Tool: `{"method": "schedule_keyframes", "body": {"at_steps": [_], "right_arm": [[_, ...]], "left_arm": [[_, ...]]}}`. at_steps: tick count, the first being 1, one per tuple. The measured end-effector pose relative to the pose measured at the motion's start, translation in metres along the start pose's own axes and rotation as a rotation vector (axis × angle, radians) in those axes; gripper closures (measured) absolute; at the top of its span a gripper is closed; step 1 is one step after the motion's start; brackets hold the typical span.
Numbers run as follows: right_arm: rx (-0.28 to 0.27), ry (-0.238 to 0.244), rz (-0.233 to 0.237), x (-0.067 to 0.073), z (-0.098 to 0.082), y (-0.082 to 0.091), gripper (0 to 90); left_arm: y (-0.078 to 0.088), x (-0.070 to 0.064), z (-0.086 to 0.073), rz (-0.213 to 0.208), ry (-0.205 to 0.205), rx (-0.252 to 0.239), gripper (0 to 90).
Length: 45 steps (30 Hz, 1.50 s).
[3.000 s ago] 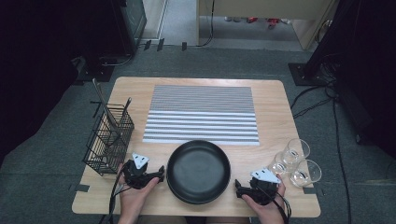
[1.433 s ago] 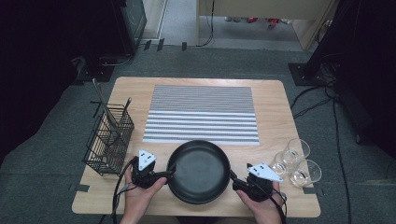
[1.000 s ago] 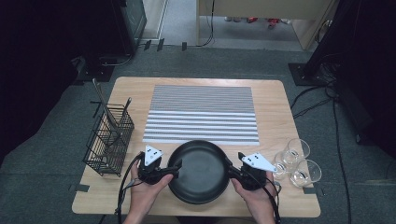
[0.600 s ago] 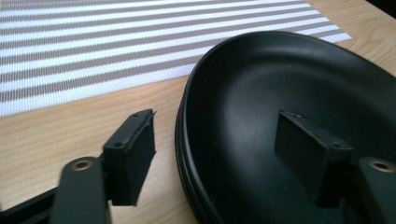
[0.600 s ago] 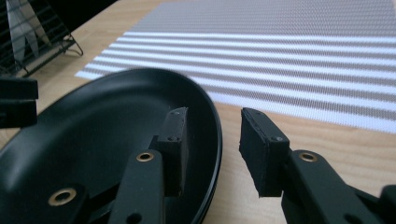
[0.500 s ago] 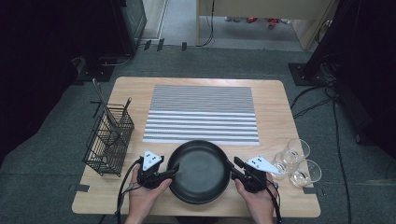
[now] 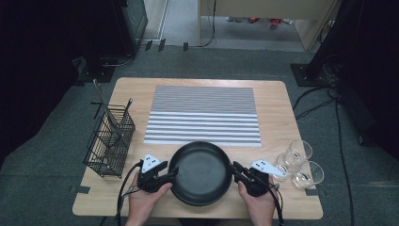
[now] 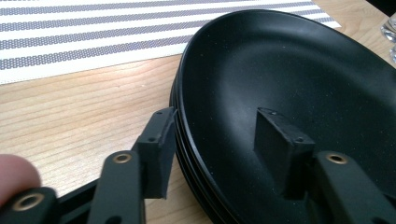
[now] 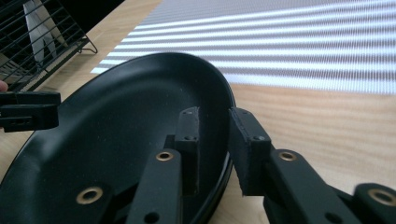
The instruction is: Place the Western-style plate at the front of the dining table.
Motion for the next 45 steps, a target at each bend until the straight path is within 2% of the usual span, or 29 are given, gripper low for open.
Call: {"method": "schedule_keyframes", "body": {"at_steps": [3,7,9,10,12,15,19,21,22,27,31,39,43,45], "right_arm": [[0.011,-0.033,0.015,0.0,-0.003,0.0,81.3],[0.012,-0.047,0.029,0.001,-0.004,0.0,83.4],[0.008,-0.059,0.019,0.001,-0.004,0.0,84.2],[-0.002,-0.061,-0.004,-0.001,-0.005,0.0,85.3],[-0.007,-0.066,-0.002,-0.002,-0.006,-0.001,85.2],[-0.012,-0.055,0.015,-0.003,-0.007,-0.004,83.1],[-0.014,-0.057,-0.017,-0.003,-0.007,-0.003,82.4],[-0.006,-0.072,-0.024,-0.005,-0.008,-0.003,82.2],[0.015,-0.089,-0.021,-0.005,-0.01,-0.005,82.2],[0.013,-0.109,-0.019,-0.006,-0.012,-0.006,84.1],[0.019,-0.176,0.005,-0.006,-0.013,-0.006,84.5],[0.011,-0.201,0.02,-0.007,-0.014,-0.009,84.3],[0.008,-0.213,0.023,-0.006,-0.014,-0.009,84.9],[0.003,-0.236,0.031,-0.008,-0.015,-0.009,85.3]], "left_arm": [[-0.002,0.002,-0.002,0.015,0.01,0.009,54.9],[-0.002,0.004,-0.004,0.018,0.01,0.016,59.1],[-0.002,0.004,-0.005,0.016,0.008,0.019,60.2],[-0.003,0.005,-0.005,0.014,0.006,0.021,62.4],[-0.003,0.006,-0.006,0.019,-0.001,0.023,64.6],[-0.003,0.007,-0.007,0.008,0.009,0.019,64.9],[-0.002,0.007,-0.007,0.003,0.017,0.014,65.7],[-0.002,0.008,-0.007,-0.003,0.022,0.012,65.4],[-0.002,0.008,-0.008,-0.009,0.023,0.012,65.1],[-0.002,0.009,-0.008,-0.017,0.027,0.014,65.2],[-0.003,0.011,-0.01,-0.042,0.049,0.02,61.3],[-0.004,0.011,-0.01,-0.043,0.042,0.018,60.9],[-0.002,0.011,-0.009,-0.031,0.036,0.001,64.4],[-0.002,0.011,-0.009,-0.029,0.041,-0.001,66.3]]}}
Point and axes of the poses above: each handheld gripper's, and its own axes: y roughly backward along the jaws, z roughly out of its top, x roughly to its left, the point moved 5 cm from there along -y, roughly forward along the jaws, and after that the axes turned 1 degree about x, right-handed, at the moved point
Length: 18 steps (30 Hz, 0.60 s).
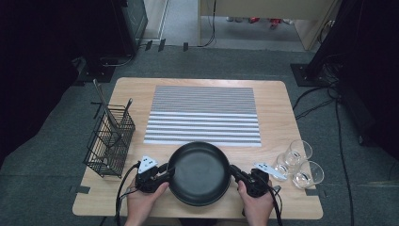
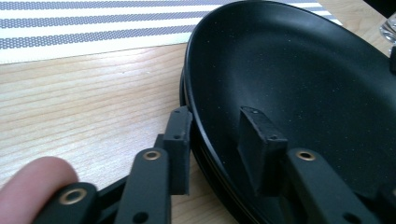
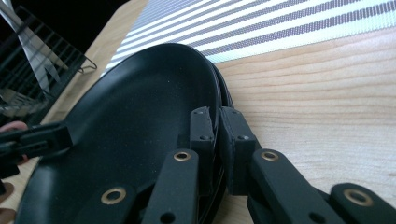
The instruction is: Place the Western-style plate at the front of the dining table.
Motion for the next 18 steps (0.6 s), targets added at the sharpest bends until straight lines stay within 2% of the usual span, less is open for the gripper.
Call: {"method": "schedule_keyframes", "body": {"at_steps": [2,8,18], "right_arm": [[-0.004,-0.031,0.008,-0.0008,-0.0004,0.0001,85.8],[-0.012,-0.053,0.019,-0.0016,-0.001,-0.0001,86.1],[-0.03,-0.062,0.025,-0.0012,-0.0018,-0.0021,86.3]], "left_arm": [[0.0002,0.0006,-0.0001,0.0,0.006,-0.004,67.3],[0.0011,0.0039,0.0,-0.031,0.055,-0.011,70.5],[0.0042,0.004,0.002,-0.019,0.052,-0.022,72.0]]}}
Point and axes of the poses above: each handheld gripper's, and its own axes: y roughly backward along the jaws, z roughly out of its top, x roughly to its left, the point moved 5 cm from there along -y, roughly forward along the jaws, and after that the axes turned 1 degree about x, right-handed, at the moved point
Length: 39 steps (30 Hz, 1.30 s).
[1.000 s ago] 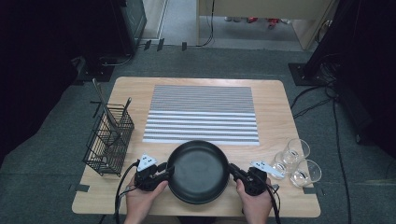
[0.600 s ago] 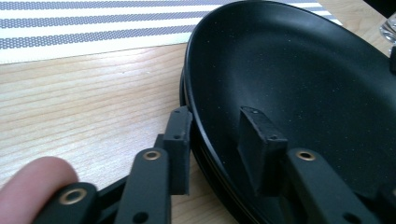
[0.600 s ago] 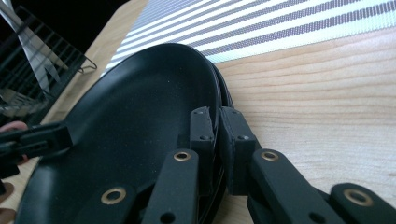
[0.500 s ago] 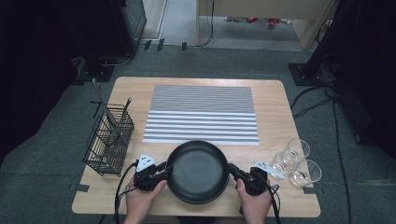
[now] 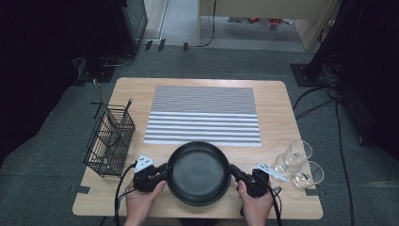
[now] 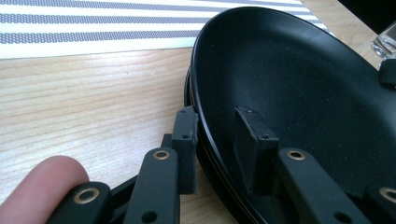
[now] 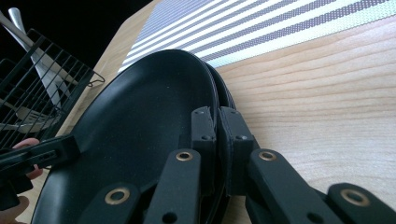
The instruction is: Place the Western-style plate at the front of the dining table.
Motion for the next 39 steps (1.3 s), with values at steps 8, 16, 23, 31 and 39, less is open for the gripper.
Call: {"method": "schedule_keyframes", "body": {"at_steps": [8,16,23,31,39], "right_arm": [[-0.006,0.007,0.002,0.004,-0.002,-0.005,86.3],[-0.001,0.021,0.009,0.007,-0.005,-0.009,85.8],[0.003,0.037,0.02,0.007,-0.007,-0.012,82.7],[-0.01,0.059,-0.005,0.009,-0.008,-0.015,81.6],[-0.022,0.081,-0.024,0.01,-0.009,-0.018,81.6]], "left_arm": [[0.006,0.003,0.004,0.016,-0.005,-0.011,73.3],[0.009,0.006,0.005,0.03,-0.011,-0.014,72.7],[0.006,0.003,0.003,0.041,-0.037,-0.004,67.9],[0.005,0.004,0.003,0.026,-0.034,-0.009,68.0],[0.005,0.006,0.002,-0.002,-0.018,-0.01,67.8]]}}
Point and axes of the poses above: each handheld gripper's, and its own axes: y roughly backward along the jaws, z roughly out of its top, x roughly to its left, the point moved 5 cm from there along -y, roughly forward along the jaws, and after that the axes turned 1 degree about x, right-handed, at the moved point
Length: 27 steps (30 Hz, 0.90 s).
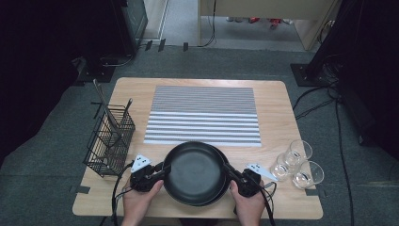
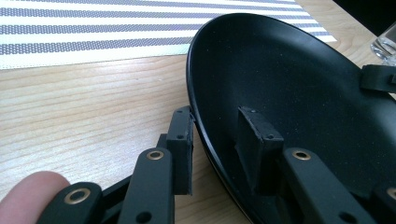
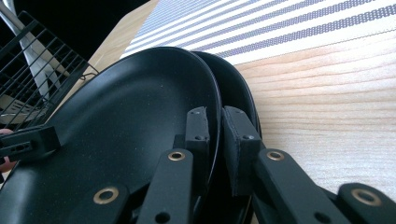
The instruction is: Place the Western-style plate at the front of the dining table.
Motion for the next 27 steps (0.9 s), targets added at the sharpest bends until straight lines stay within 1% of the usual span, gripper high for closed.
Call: {"method": "schedule_keyframes", "body": {"at_steps": [1,3,5,6,11,13,14,15,17,20,22,25,27], "right_arm": [[0.0,0.0,0.0,0.0,0.0,0.0,81.6],[0.001,0.019,-0.009,0.0007,0.0001,-0.0006,81.2],[0.002,0.027,-0.013,0.001,0.0004,-0.0011,81.5],[0.002,0.027,-0.013,0.001,0.0004,-0.0011,81.5],[-0.005,-0.005,-0.002,-0.0006,0.0004,-0.0007,83.0],[-0.004,-0.042,0.011,-0.0021,0.0005,0.0003,83.7],[-0.011,-0.075,0.028,-0.0035,0.0,0.0013,84.3],[-0.011,-0.075,0.028,-0.0035,0.0,0.0013,84.3],[-0.012,-0.109,0.051,-0.0054,-0.001,0.0038,84.7],[-0.007,-0.114,0.052,-0.005,-0.0018,0.0046,84.6],[-0.005,-0.108,0.04,-0.0036,-0.0024,0.0051,84.5],[0.009,-0.114,0.041,-0.0022,-0.0036,0.0074,84.4],[0.013,-0.107,0.041,-0.0018,-0.0042,0.0082,84.3]], "left_arm": [[-0.0002,0.0,0.0,-0.001,0.001,0.0,67.8],[-0.0004,0.0,-0.0002,-0.003,0.002,0.001,67.8],[-0.0004,-0.0001,-0.0008,-0.009,0.016,-0.001,68.2],[-0.0004,-0.0001,-0.0008,-0.009,0.016,-0.001,68.4],[0.0001,0.001,-0.0019,-0.035,0.05,-0.011,70.3],[-0.0003,0.001,-0.0022,-0.038,0.056,-0.016,70.7],[-0.0004,0.0011,-0.0023,-0.046,0.057,-0.018,70.9],[-0.0004,0.0011,-0.0023,-0.046,0.057,-0.018,71.0],[-0.0002,0.0016,-0.0023,-0.056,0.056,-0.017,71.1],[0.0004,0.0024,-0.0023,-0.062,0.061,-0.013,71.2],[0.0015,0.0015,-0.0019,-0.054,0.057,-0.009,71.4],[0.0047,-0.0004,-0.0008,-0.044,0.045,-0.008,71.6],[0.0056,-0.0002,-0.0008,-0.042,0.045,-0.007,71.8]]}}
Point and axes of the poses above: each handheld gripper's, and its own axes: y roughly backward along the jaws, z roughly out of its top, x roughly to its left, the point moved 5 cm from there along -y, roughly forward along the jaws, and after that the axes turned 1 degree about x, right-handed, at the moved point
